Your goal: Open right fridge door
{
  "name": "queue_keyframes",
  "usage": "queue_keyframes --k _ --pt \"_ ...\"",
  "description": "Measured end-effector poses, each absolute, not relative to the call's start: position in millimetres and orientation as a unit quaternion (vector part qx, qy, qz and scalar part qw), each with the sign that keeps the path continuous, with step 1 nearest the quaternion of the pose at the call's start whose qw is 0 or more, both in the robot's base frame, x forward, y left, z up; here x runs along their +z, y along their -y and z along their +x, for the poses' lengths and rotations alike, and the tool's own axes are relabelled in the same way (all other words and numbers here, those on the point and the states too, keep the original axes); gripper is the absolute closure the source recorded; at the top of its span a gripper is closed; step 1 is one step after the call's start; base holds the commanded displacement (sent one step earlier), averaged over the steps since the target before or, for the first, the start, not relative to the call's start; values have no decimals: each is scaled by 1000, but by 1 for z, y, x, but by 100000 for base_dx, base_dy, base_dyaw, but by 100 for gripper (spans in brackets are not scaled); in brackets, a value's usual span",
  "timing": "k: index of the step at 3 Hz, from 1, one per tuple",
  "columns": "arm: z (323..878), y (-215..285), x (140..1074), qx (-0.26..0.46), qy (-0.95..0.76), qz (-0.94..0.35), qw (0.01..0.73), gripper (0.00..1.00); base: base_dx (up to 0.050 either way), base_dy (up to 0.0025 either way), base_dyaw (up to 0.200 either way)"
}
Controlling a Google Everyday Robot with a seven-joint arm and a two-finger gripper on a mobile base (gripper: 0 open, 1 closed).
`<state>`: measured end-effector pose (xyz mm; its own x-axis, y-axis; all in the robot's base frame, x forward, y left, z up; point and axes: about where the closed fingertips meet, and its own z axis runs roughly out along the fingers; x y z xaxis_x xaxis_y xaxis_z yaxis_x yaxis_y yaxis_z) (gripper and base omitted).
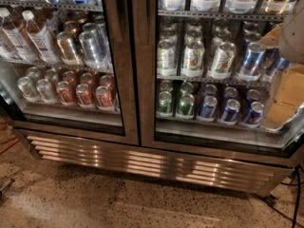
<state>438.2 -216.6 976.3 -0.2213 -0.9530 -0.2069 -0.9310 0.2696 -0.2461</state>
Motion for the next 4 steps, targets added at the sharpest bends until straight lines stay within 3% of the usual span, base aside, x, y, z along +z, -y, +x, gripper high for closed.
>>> queue_keyframes --k 2,4 --pt "446 213 982 -35 -781 -604 156 0 0 0 0" --pt "452 147 969 -53 -748 -650 127 0 0 0 0"
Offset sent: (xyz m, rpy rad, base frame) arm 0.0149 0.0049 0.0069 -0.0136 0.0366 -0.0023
